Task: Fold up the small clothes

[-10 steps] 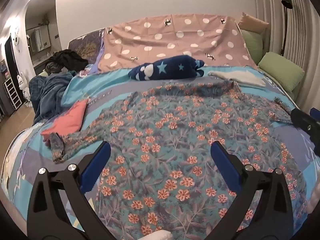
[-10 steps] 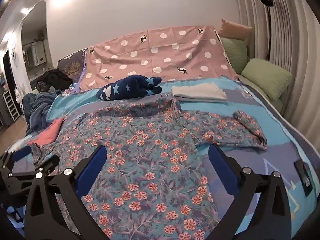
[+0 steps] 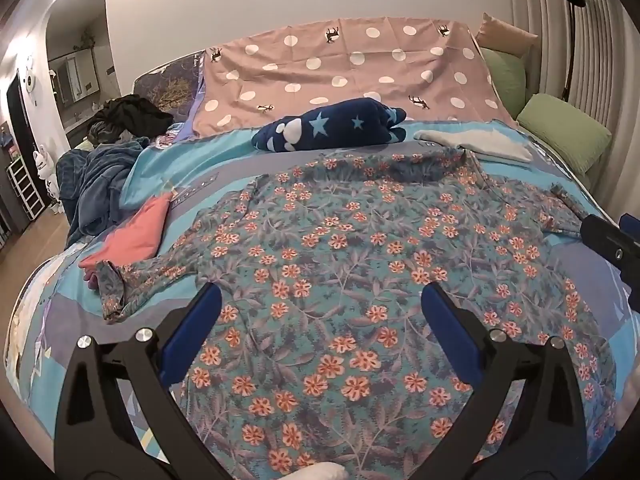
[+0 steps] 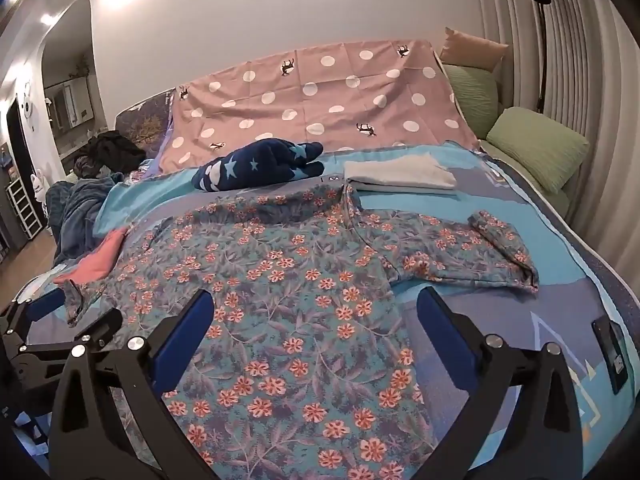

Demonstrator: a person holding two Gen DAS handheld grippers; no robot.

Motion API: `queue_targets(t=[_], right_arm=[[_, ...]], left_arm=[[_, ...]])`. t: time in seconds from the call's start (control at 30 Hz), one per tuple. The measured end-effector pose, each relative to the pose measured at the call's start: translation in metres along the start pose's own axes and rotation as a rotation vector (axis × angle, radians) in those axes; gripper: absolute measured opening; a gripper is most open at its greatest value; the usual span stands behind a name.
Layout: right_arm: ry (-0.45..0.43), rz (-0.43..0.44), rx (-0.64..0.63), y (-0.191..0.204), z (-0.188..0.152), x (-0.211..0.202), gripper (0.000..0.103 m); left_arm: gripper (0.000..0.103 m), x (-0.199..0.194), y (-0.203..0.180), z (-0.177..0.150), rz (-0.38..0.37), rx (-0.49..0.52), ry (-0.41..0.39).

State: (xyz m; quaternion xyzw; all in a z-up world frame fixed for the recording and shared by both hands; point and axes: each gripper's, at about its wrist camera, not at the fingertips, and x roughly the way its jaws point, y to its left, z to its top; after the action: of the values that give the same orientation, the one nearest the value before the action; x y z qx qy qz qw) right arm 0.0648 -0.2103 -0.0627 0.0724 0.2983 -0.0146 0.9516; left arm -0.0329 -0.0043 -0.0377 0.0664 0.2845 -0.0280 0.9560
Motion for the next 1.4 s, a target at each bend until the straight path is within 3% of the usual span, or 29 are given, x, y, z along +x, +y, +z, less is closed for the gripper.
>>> queue_targets(t=[0.17, 0.23, 0.7, 1.4], right_arm=[[-0.006, 0.009, -0.001, -0.005, 0.001, 0.0, 0.102], [-0.005, 0.004, 0.003, -0.004, 0.002, 0.0, 0.102], [0.029, 0.009, -0.025, 0.004, 0.002, 0.007, 0.102], [-0.006, -0.017, -0.041, 0.016, -0.003, -0.004, 0.102]], left_arm=[[0.101, -0.038, -0.004, -0.042, -0.004, 0.017, -0.041], [0.101, 0.022, -0.004, 0.035, 0.011, -0.016, 0.102], [0.101, 0.028, -0.003, 0.035, 0.004, -0.026, 0.121], [0.101, 0.02, 0.009, 0.03, -0.004, -0.035, 0.113]])
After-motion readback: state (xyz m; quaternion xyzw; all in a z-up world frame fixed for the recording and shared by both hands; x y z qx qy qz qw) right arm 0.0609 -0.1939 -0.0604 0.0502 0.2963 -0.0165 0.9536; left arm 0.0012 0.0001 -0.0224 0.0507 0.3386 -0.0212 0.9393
